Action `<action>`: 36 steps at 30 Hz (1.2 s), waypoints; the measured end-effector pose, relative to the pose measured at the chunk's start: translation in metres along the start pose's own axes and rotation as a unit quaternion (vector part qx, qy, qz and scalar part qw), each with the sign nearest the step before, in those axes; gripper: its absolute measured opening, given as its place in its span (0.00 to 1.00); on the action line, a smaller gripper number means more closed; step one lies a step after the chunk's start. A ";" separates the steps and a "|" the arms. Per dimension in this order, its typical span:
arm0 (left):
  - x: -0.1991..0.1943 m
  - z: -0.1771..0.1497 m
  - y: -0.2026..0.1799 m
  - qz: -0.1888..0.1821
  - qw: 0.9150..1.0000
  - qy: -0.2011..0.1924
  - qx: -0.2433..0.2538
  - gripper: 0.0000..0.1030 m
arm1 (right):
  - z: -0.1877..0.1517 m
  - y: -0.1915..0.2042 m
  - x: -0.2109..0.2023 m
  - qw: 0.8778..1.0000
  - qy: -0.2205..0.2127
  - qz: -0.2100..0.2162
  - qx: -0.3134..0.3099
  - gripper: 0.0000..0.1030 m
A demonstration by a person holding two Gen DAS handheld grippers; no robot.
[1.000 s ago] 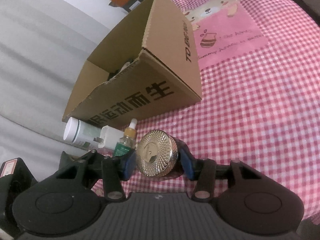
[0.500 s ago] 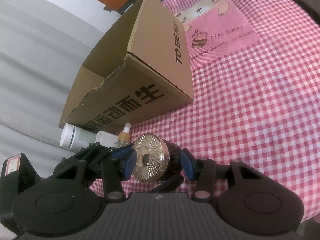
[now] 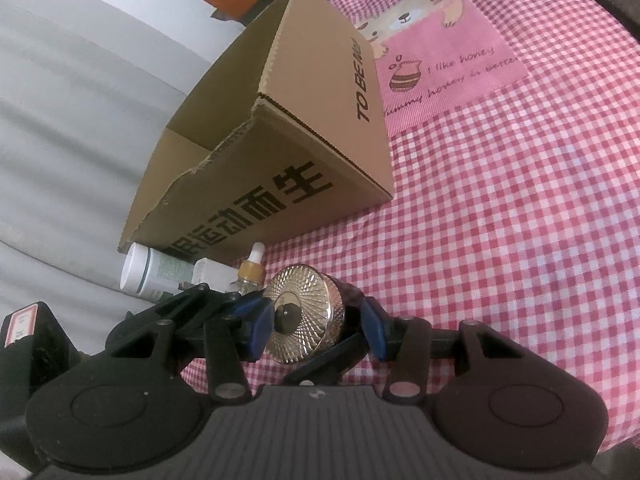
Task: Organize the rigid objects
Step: 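Lift the gold-lidded jar and carry it into the box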
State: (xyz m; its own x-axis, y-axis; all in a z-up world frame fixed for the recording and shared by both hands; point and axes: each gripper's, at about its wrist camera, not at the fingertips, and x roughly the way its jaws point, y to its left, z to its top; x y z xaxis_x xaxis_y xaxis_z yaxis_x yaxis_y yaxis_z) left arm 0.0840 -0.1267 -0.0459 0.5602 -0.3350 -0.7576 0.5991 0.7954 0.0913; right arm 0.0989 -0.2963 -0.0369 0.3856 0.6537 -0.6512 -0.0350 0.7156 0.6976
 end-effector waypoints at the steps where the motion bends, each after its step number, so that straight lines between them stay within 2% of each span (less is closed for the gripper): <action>1: -0.001 0.000 0.000 0.000 1.000 -0.001 0.000 0.54 | 0.000 0.000 -0.001 1.000 0.000 0.000 -0.001 0.49; 7: -0.017 -0.002 -0.003 0.004 1.000 -0.019 -0.004 0.54 | -0.005 0.012 -0.010 1.000 -0.008 -0.006 -0.014 0.49; 11: -0.037 0.000 -0.001 0.012 0.999 -0.044 -0.010 0.54 | -0.003 0.027 -0.021 0.999 -0.019 -0.005 -0.033 0.49; 20: -0.093 0.023 0.023 0.055 0.992 -0.107 -0.029 0.54 | 0.017 0.096 -0.043 0.990 -0.058 0.007 -0.127 0.49; 24: -0.106 0.043 0.042 0.078 0.988 -0.123 -0.047 0.54 | 0.041 0.125 -0.043 0.983 -0.063 0.017 -0.172 0.49; 27: -0.105 0.061 0.060 0.093 0.985 -0.119 -0.080 0.54 | 0.069 0.143 -0.035 0.979 -0.053 0.026 -0.198 0.50; 32: -0.079 0.083 0.092 0.104 0.979 -0.102 -0.145 0.54 | 0.121 0.156 -0.006 0.975 -0.007 0.027 -0.221 0.50; 36: -0.046 0.098 0.117 0.103 0.975 -0.070 -0.186 0.54 | 0.160 0.153 0.032 0.975 0.039 0.014 -0.220 0.50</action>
State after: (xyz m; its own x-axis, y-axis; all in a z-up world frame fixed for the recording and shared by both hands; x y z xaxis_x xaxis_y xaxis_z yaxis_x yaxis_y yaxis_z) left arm 0.1845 -0.0675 0.0624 0.7346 -0.1932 -0.6504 0.2312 0.9725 -0.0276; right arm 0.2531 -0.2054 0.0968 0.3087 0.6786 -0.6665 -0.4434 0.7226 0.5303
